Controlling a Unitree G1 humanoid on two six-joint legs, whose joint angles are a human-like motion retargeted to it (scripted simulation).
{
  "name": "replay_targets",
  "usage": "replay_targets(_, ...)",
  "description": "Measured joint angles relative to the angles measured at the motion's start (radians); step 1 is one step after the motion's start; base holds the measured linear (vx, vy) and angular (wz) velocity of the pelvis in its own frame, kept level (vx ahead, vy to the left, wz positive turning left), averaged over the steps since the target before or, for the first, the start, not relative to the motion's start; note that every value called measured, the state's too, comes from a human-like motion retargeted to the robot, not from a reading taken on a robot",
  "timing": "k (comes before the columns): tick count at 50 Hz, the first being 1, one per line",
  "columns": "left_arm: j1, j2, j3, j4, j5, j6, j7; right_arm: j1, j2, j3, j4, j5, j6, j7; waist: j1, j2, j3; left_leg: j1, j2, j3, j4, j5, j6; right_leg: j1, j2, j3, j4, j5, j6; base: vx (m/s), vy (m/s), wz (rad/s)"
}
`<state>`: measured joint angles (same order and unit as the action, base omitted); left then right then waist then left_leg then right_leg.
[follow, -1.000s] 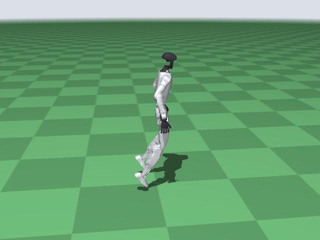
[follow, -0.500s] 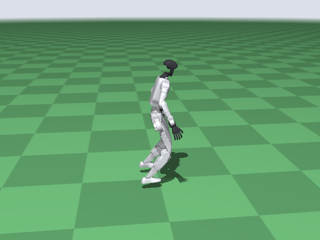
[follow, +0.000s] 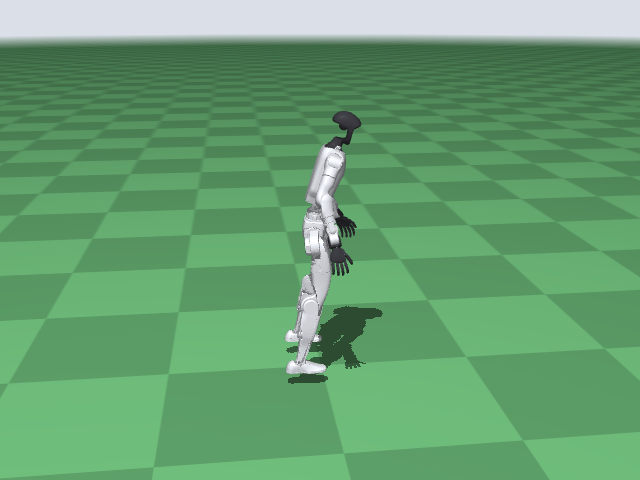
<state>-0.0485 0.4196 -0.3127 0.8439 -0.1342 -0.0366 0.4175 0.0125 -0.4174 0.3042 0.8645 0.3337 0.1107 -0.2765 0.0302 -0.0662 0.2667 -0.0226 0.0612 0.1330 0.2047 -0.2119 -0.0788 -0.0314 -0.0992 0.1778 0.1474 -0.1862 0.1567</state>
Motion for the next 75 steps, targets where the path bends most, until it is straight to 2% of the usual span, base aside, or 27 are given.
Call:
replay_targets(7,0.061,-0.007,-0.038,-0.083,-0.163,-0.064,0.048,0.042,-0.04,0.138,-0.145,-0.068,0.02,0.09,0.001,-0.004,0.001,-0.002,0.013,0.035,-0.077,0.012,-0.029,-0.054,0.009,0.01,-0.009,0.003,0.025,-0.03,0.0,-0.2)
replay_targets(10,0.052,0.002,-0.036,-0.129,-0.162,-0.092,0.013,0.021,-0.038,0.159,-0.142,-0.155,0.031,0.145,-0.005,-0.018,0.055,-0.011,0.005,0.039,-0.064,-0.04,-0.004,-0.085,0.012,0.035,0.033,-0.022,-0.001,-0.15,-0.03,0.01)
replay_targets(15,-0.059,-0.014,0.004,-0.2,-0.087,-0.031,0.004,-0.001,-0.026,0.098,-0.118,-0.215,0.045,0.109,-0.025,0.014,0.253,-0.177,-0.017,-0.075,0.427,-0.256,0.148,-0.155,0.035,0.039,0.417,-0.251,-0.089,-0.2,0.01,0.58)
replay_targets(20,-0.162,-0.037,-0.04,-0.158,-0.031,0.037,0.035,-0.118,-0.025,0.13,0.045,-0.169,0.062,-0.019,-0.041,0.074,0.253,-0.549,0.001,-0.114,1.068,-0.475,0.288,-0.504,0.074,-0.008,1.064,-0.496,-0.169,-0.14,0.03,0.4)
replay_targets(24,-0.218,0.039,-0.14,0.003,0.095,0.046,0.008,-0.281,-0.053,0.22,0.082,-0.22,0.03,-0.071,-0.055,0.056,0.248,-0.633,0.004,-0.106,1.12,-0.481,0.303,-0.596,0.067,-0.017,1.127,-0.508,-0.194,-0.05,-0.01,0.01)
replay_targets(26,-0.161,0.087,-0.183,0.019,0.157,0.046,0.021,-0.229,-0.116,0.212,-0.099,-0.216,0.004,-0.097,-0.057,0.043,0.222,-0.535,-0.006,-0.098,0.936,-0.409,0.29,-0.502,0.053,-0.017,0.945,-0.436,-0.185,0.19,-0.04,-0.08)
replay_targets(28,-0.045,0.122,-0.189,-0.015,0.204,0.036,0.037,-0.082,-0.175,0.128,-0.317,-0.2,-0.014,-0.069,-0.052,0.033,0.16,-0.36,-0.016,-0.084,0.601,-0.225,0.245,-0.333,0.032,-0.012,0.612,-0.236,-0.153,0.4,-0.04,-0.06)
replay_targets(30,0.1,0.133,-0.157,-0.051,0.255,0.001,0.011,0.115,-0.189,0.01,-0.468,-0.157,-0.033,0.0,-0.039,0.019,0.053,-0.151,-0.032,-0.078,0.137,0.149,0.139,-0.143,-0.001,0.013,0.172,0.135,-0.079,0.5,-0.05,-0.08)
replay_targets(32,0.228,0.121,-0.107,-0.044,0.32,-0.046,-0.089,0.295,-0.158,-0.082,-0.501,-0.115,-0.035,0.11,-0.014,0.022,-0.072,-0.023,-0.008,-0.107,-0.173,0.481,-0.062,-0.048,0.006,0.036,-0.083,0.475,0.079,0.44,-0.21,-0.17)
replay_targets(33,0.257,0.115,-0.078,-0.025,0.333,-0.055,-0.146,0.34,-0.134,-0.108,-0.477,-0.102,-0.023,0.163,0.0,0.042,-0.101,0.023,0.045,-0.138,-0.209,0.542,-0.149,-0.007,0.062,0.024,-0.115,0.566,0.098,0.36,-0.34,-0.23)
replay_targets(35,0.298,0.084,-0.043,0.021,0.307,-0.037,-0.208,0.389,-0.101,-0.12,-0.394,-0.098,0.026,0.245,0.018,0.049,-0.114,0.089,0.036,-0.154,-0.11,0.577,-0.138,0.092,0.072,0.058,-0.093,0.643,0.105,0.23,-0.02,-0.13)
replay_targets(37,0.313,0.042,-0.036,0.066,0.248,0.028,-0.219,0.377,-0.105,-0.111,-0.302,-0.109,0.083,0.305,0.002,0.063,-0.011,0.122,-0.013,-0.116,0.297,0.498,0.014,0.214,0.063,0.103,0.163,0.571,0.058,0.04,0.36,0.26)
replay_targets(40,0.274,0.03,-0.033,0.145,0.186,0.134,-0.205,0.276,-0.136,-0.077,-0.178,-0.114,0.139,0.333,-0.027,0.147,0.15,0.056,0.091,-0.153,1.108,0.305,0.122,0.17,0.267,0.036,0.965,0.368,-0.085,-0.15,-0.01,0.24)
replay_targets(43,0.224,0.038,-0.013,0.196,0.11,0.18,-0.152,0.144,-0.168,0.008,-0.079,-0.133,0.164,0.348,0.027,0.162,0.058,-0.216,0.01,-0.239,1.657,0.307,0.098,-0.176,0.376,-0.094,1.598,0.454,-0.207,-0.25,-0.27,-0.81)
replay_targets(45,0.219,0.051,0.01,0.198,0.075,0.191,-0.139,0.098,-0.181,0.056,-0.047,-0.157,0.173,0.363,0.06,0.157,0.016,-0.31,-0.004,-0.221,1.836,0.359,0.126,-0.303,0.342,-0.18,1.808,0.569,-0.328,-0.18,-0.15,-0.95)
replay_targets(46,0.217,0.056,0.021,0.196,0.062,0.192,-0.137,0.085,-0.184,0.074,-0.038,-0.164,0.174,0.372,0.07,0.152,-0.003,-0.337,0.012,-0.22,1.848,0.387,0.14,-0.331,0.34,-0.184,1.831,0.59,-0.343,-0.09,-0.04,-0.48)
replay_targets(48,0.214,0.065,0.042,0.193,0.032,0.19,-0.133,0.068,-0.19,0.098,-0.026,-0.172,0.179,0.392,0.084,0.144,-0.034,-0.36,0.032,-0.239,1.783,0.413,0.126,-0.347,0.368,-0.152,1.787,0.583,-0.323,0.0,0.0,0.0)
replay_targets(50,0.215,0.071,0.058,0.189,-0.001,0.175,-0.134,0.072,-0.195,0.099,-0.023,-0.179,0.187,0.416,0.077,0.135,-0.049,-0.323,0.048,-0.268,1.573,0.364,0.072,-0.271,0.424,-0.038,1.589,0.485,-0.189,0.08,0.17,0.62)
replay_targets(53,0.266,0.077,0.076,0.129,-0.056,0.12,-0.134,0.149,-0.212,0.05,-0.072,-0.22,0.184,0.435,0.052,0.113,0.018,-0.056,0.07,-0.21,0.98,0.273,-0.013,0.042,0.272,0.099,0.997,0.296,-0.06,0.09,0.35,0.59)
replay_targets(57,0.288,0.111,0.112,-0.027,-0.072,0.015,-0.1,0.205,-0.247,0.007,-0.176,-0.195,0.132,0.399,0.084,0.049,0.01,0.116,-0.002,-0.234,0.155,0.342,-0.124,0.173,0.091,0.149,0.234,0.268,0.034,-0.12,0.11,-0.02)
replay_targets(59,0.232,0.133,0.134,-0.074,-0.08,0.004,-0.073,0.157,-0.254,0.002,-0.184,-0.157,0.117,0.331,0.088,0.019,0.049,0.07,-0.033,-0.201,0.159,0.096,-0.012,0.132,0.056,0.133,0.213,0.026,-0.021,-0.39,0.06,0.15)
replay_targets(62,0.113,0.13,0.156,-0.055,-0.127,0.044,-0.006,0.031,-0.209,0.021,-0.105,-0.103,0.104,0.165,0.079,-0.011,0.186,-0.086,-0.07,-0.159,0.588,-0.394,0.287,0.011,0.067,0.091,0.598,-0.484,-0.219,-0.43,-0.02,0.15)
replay_targets(64,0.047,0.095,0.145,-0.002,-0.15,0.063,0.029,-0.035,-0.146,0.041,-0.031,-0.084,0.095,0.076,0.075,-0.001,0.225,-0.206,-0.047,-0.166,0.792,-0.461,0.338,-0.095,0.111,0.073,0.792,-0.567,-0.305,-0.31,-0.04,0.05)
replay_targets(65,0.01,0.066,0.129,0.03,-0.156,0.064,0.044,-0.064,-0.114,0.05,0.008,-0.072,0.087,0.036,0.065,-0.013,0.225,-0.254,-0.072,-0.16,0.822,-0.448,0.334,-0.147,0.088,0.07,0.839,-0.567,-0.3,-0.16,0.07,0.24)
replay_targets(67,-0.009,0.03,0.093,0.042,-0.108,0.042,0.06,-0.058,-0.068,0.057,0.004,-0.063,0.064,0.01,0.054,-0.014,0.208,-0.236,-0.07,-0.162,0.71,-0.376,0.242,-0.131,0.068,0.062,0.724,-0.487,-0.241,-0.04,0.03,0.12)
replay_targets(72,0.057,-0.023,0.093,-0.043,0.077,-0.004,0.018,0.03,-0.03,0.034,-0.079,-0.113,0.009,0.053,0.037,0.023,0.071,-0.106,-0.024,-0.11,0.198,-0.025,0.103,-0.058,0.041,0.009,0.267,-0.078,-0.118,0.03,0.0,-0.03)
replay_targets(75,0.087,-0.059,0.133,-0.07,-0.017,-0.015,-0.034,0.037,-0.012,-0.005,-0.061,-0.086,0.024,0.121,0.013,0.049,0.008,-0.041,0.021,0.048,-0.031,0.142,0.023,-0.059,0.022,-0.074,0.099,0.036,-0.069,0.0,0.0,0.0)
